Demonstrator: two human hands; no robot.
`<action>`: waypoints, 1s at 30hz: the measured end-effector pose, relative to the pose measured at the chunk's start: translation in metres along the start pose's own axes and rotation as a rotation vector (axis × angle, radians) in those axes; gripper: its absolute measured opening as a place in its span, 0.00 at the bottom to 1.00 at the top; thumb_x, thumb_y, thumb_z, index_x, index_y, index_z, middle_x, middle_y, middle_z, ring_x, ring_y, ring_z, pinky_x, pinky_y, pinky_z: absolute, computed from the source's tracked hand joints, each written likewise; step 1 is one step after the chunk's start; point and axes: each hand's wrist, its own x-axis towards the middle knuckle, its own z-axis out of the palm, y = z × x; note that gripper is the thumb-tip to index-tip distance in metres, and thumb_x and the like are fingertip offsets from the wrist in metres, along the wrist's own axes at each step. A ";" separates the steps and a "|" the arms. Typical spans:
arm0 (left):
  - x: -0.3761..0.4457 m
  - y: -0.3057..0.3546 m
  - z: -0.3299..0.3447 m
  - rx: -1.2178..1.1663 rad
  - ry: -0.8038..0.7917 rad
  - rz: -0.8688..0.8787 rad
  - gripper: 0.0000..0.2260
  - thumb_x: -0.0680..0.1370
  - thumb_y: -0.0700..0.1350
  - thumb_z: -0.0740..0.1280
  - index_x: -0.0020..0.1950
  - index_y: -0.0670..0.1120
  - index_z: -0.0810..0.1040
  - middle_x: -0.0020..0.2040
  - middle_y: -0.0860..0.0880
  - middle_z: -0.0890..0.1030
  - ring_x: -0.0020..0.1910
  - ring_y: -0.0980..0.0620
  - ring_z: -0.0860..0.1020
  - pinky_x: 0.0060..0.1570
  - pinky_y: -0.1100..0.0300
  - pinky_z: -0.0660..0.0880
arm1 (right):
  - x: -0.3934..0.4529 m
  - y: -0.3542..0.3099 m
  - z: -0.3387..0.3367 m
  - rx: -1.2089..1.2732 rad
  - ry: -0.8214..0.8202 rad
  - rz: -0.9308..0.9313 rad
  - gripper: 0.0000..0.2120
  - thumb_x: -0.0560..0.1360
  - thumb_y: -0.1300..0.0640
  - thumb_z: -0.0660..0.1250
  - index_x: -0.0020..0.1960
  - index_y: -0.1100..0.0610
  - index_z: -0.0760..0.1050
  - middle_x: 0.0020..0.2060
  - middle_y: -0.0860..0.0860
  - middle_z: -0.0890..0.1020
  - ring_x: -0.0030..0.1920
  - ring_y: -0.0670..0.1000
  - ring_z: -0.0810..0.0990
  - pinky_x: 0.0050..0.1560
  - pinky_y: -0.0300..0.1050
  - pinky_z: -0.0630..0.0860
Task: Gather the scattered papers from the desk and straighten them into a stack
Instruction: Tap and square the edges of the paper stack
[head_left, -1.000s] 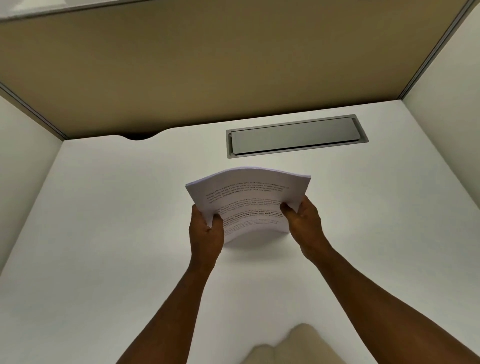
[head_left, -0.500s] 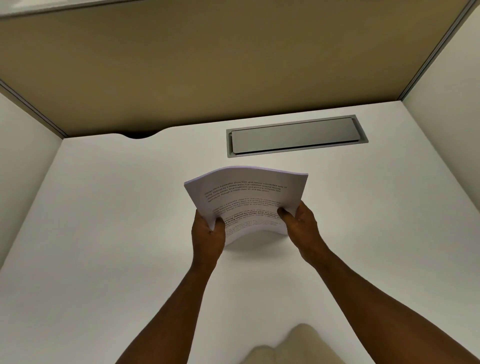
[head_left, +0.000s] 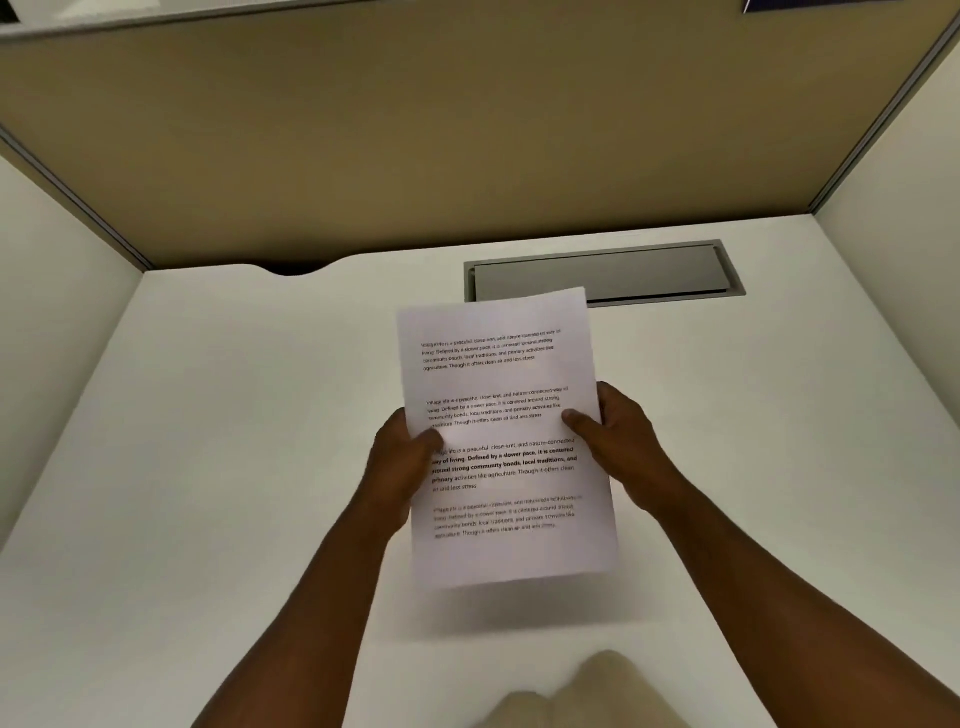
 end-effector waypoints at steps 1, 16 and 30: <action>0.000 0.002 -0.004 -0.043 -0.014 -0.044 0.18 0.69 0.34 0.64 0.57 0.47 0.78 0.53 0.47 0.85 0.49 0.45 0.83 0.43 0.52 0.80 | 0.001 0.001 0.000 0.038 -0.022 0.019 0.10 0.77 0.55 0.67 0.57 0.51 0.74 0.52 0.48 0.83 0.50 0.51 0.83 0.55 0.54 0.80; 0.011 0.005 -0.088 -0.115 0.062 -0.146 0.16 0.75 0.32 0.62 0.61 0.42 0.78 0.58 0.42 0.83 0.56 0.40 0.80 0.57 0.45 0.77 | -0.004 0.008 0.082 0.204 -0.160 0.107 0.10 0.80 0.56 0.60 0.60 0.47 0.74 0.56 0.47 0.83 0.55 0.51 0.83 0.58 0.53 0.78; 0.072 0.013 -0.220 -0.087 0.193 -0.098 0.15 0.80 0.39 0.56 0.58 0.43 0.81 0.54 0.45 0.85 0.51 0.46 0.82 0.52 0.52 0.75 | 0.072 -0.040 0.224 0.308 -0.226 0.148 0.08 0.81 0.56 0.59 0.57 0.49 0.74 0.57 0.48 0.83 0.56 0.53 0.82 0.61 0.58 0.77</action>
